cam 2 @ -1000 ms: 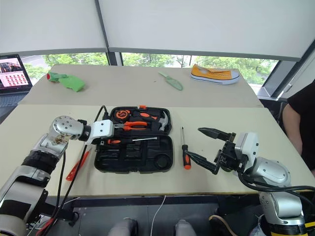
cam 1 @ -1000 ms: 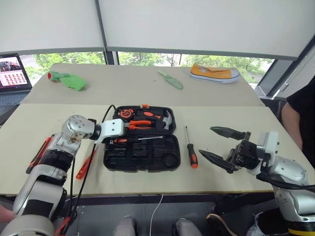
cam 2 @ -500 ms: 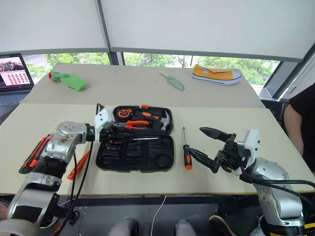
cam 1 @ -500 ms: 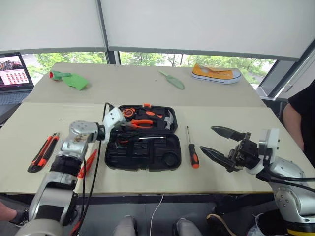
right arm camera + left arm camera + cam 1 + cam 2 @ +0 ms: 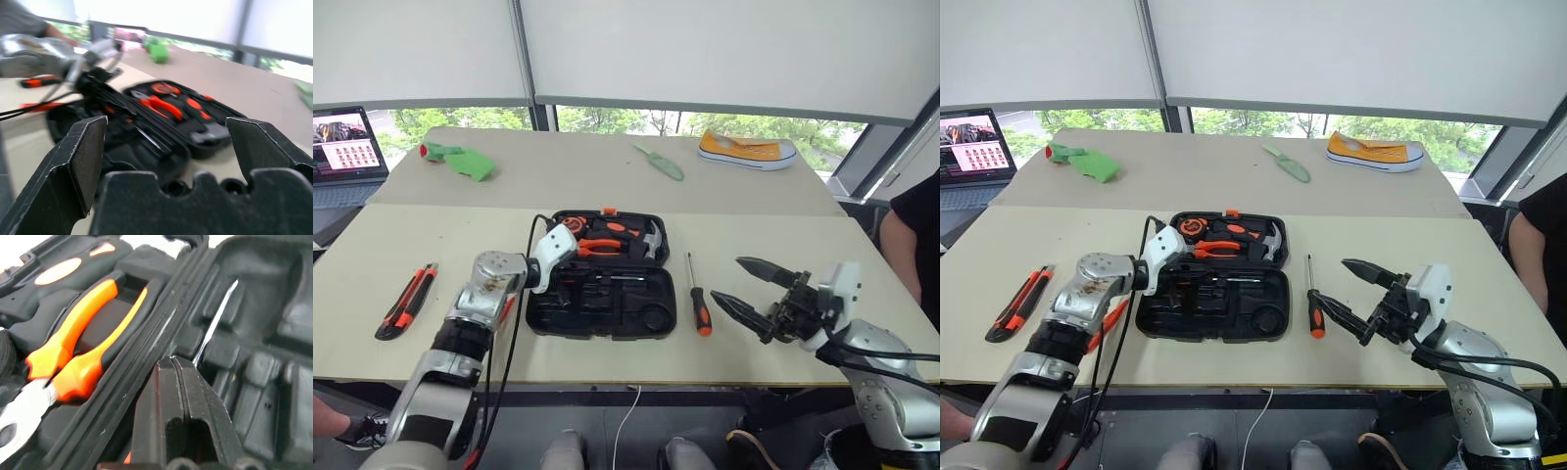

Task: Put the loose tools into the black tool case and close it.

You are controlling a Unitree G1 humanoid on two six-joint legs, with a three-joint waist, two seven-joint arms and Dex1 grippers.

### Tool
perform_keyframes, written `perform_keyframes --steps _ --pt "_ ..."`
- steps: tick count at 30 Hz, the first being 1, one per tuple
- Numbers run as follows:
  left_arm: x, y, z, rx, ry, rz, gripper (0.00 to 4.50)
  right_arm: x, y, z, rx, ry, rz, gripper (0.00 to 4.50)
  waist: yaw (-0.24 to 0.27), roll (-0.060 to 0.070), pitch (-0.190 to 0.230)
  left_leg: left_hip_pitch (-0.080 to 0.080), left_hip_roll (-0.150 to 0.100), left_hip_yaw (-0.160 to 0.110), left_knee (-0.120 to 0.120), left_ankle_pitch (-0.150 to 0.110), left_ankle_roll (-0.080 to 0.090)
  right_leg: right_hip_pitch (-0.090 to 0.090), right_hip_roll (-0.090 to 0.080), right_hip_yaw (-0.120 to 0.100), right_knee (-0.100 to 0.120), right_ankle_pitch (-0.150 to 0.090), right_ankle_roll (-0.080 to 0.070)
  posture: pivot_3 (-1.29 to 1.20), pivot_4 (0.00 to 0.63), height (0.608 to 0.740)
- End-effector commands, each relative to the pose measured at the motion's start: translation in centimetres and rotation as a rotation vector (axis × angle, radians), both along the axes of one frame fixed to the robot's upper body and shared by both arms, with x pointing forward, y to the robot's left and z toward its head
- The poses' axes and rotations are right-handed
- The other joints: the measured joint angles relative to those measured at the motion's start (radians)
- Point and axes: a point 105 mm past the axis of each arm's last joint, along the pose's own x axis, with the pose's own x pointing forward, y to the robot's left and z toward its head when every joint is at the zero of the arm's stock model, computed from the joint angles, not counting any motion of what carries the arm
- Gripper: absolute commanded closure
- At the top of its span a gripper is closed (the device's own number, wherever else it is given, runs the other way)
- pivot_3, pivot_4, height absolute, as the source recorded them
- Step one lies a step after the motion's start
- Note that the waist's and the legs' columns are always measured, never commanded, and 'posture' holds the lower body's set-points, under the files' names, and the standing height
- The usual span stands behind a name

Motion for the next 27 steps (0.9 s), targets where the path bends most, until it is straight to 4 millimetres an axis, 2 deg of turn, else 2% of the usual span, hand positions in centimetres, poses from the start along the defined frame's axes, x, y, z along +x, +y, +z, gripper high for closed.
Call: perform_keyframes --steps 1,2,4,8,9,13,17,18,21,25,27 --pt "-1.1 2.4 5.5 -0.206 -0.207 -0.039 2.83 -0.4 -1.7 -0.3 -0.054 0.049 -0.128 0.0 -0.003 0.0 0.0 -0.001 0.0 0.0 0.0 0.0 0.0 -0.002 0.0 0.0 0.0 0.0 -0.001 0.0 0.15 0.74" --pt "-1.9 3.1 6.3 -0.245 -0.243 -0.058 2.46 -0.8 -2.0 -0.6 -0.064 0.067 -0.141 0.0 -0.003 0.0 0.0 -0.003 0.0 -0.001 0.0 0.0 0.0 -0.004 0.001 0.0 0.0 0.0 -0.001 0.0 0.15 0.74" --pt "-3.3 4.3 6.5 -0.235 -0.251 -0.095 1.76 -1.5 -2.6 -1.4 -0.094 0.097 -0.165 0.0 -0.007 0.0 0.0 -0.005 0.001 -0.001 -0.001 0.0 0.0 -0.006 0.002 0.001 0.0 0.0 -0.001 0.0 0.15 0.74" --pt "-6.6 7.5 5.6 -0.196 -0.189 -0.114 0.23 -3.2 -4.2 -3.6 -0.123 0.184 -0.241 0.0 -0.012 0.001 0.0 -0.004 0.001 -0.001 -0.002 -0.001 0.001 -0.005 0.003 0.001 0.0 0.0 -0.001 0.0 0.15 0.74" --pt "-7.3 8.5 5.2 -0.179 -0.185 -0.092 0.03 -3.7 -4.5 -4.1 -0.126 0.204 -0.25 0.0 -0.012 0.002 0.0 -0.003 0.001 -0.001 -0.002 -0.001 0.001 -0.005 0.003 0.001 0.0 0.0 -0.001 0.0 0.15 0.74" --pt "-10.0 11.3 3.4 -0.136 -0.166 -0.025 0.03 -5.2 -4.6 -5.1 -0.128 0.26 -0.266 0.0 -0.012 0.002 0.0 -0.001 0.002 0.0 -0.002 -0.001 0.001 -0.004 0.002 0.001 0.0 -0.003 -0.004 0.0 0.15 0.74" --pt "-12.9 12.8 2.0 -0.149 -0.099 0.005 0.03 -5.2 -3.1 -5.1 -0.164 0.301 -0.25 0.0 -0.009 0.002 0.0 -0.001 0.003 0.0 -0.002 -0.002 -0.002 -0.005 0.001 0.001 0.0 -0.006 -0.005 0.0 0.15 0.74" --pt "-13.4 12.8 1.7 -0.145 -0.087 0.003 0.03 -4.7 -2.6 -4.8 -0.157 0.306 -0.256 0.0 -0.011 0.002 0.0 0.0 0.003 0.001 -0.002 -0.004 -0.007 -0.005 0.0 0.001 0.0 -0.006 -0.005 0.0 0.15 0.74" --pt "-14.1 12.0 1.4 -0.15 -0.086 -0.011 0.03 -3.5 -1.0 -4.3 -0.127 0.347 -0.246 0.0 -0.012 0.002 0.0 0.001 0.003 0.001 -0.002 -0.005 -0.007 -0.007 0.0 0.001 0.0 -0.006 -0.006 0.0 0.15 0.74" --pt "-14.4 10.2 1.9 -0.19 -0.076 -0.06 0.03 -1.1 0.7 -4.0 -0.119 0.426 -0.264 0.0 -0.005 0.002 0.0 0.001 0.003 0.002 -0.002 -0.005 -0.008 -0.008 -0.001 -0.001 -0.001 -0.006 -0.006 0.0 0.15 0.74" --pt "-14.3 8.7 2.9 -0.199 -0.111 -0.106 0.03 0.0 1.8 -4.5 -0.148 0.485 -0.261 0.0 -0.004 0.002 0.0 0.001 0.003 0.003 -0.002 -0.005 -0.007 -0.008 -0.001 0.0 -0.001 -0.006 -0.006 0.0 0.15 0.74"
